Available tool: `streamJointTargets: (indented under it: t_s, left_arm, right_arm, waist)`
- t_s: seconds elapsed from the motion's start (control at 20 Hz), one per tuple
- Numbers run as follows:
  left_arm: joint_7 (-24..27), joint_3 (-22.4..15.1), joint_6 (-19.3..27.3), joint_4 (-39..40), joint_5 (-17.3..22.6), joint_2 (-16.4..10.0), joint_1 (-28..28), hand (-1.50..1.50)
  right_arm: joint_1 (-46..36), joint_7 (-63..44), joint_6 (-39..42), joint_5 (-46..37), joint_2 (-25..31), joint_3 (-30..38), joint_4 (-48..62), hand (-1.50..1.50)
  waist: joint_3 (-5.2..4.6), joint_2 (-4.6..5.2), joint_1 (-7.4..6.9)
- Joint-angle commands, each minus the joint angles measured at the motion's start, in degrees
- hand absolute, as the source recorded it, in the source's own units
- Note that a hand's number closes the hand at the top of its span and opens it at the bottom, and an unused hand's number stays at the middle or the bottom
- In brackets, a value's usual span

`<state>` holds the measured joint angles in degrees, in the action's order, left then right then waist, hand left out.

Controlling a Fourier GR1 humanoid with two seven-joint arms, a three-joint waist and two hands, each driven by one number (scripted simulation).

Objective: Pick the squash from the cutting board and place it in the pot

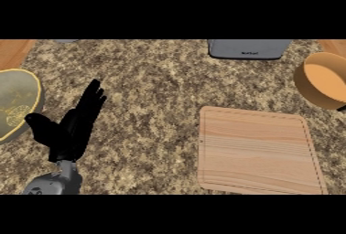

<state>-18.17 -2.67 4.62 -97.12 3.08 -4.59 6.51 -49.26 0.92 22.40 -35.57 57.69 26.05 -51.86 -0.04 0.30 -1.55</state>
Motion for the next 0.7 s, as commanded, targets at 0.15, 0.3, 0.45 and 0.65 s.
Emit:
streamJointTargets:
  t_s: [0.15,0.3,0.45,0.65]
  left_arm:
    - [2.7,1.3,-1.9,3.1,1.5,0.0,1.1,0.00]
    - [0.0,-0.1,-1.6,-2.0,0.9,-0.2,-1.6,0.00]
    - [-0.4,1.1,-1.0,1.4,0.9,-0.1,2.7,0.00]
    - [-3.1,0.9,-0.3,-1.0,0.4,-0.5,3.2,0.00]
  right_arm:
    - [-6.2,3.0,-7.7,-4.7,-4.7,-5.1,12.8,1.50]
    - [-6.6,8.4,-7.9,-7.3,-3.0,-7.3,17.7,1.50]
    - [-9.5,3.3,-6.7,-5.9,-7.1,-6.1,23.0,1.50]
    - [-10.4,0.5,-7.0,-3.6,-9.4,-3.0,29.1,-1.50]
  waist:
    - [0.04,0.29,-0.10]
    - [0.08,0.24,-0.45]
    - [0.08,0.44,-0.62]
    - [0.15,0.54,-1.10]
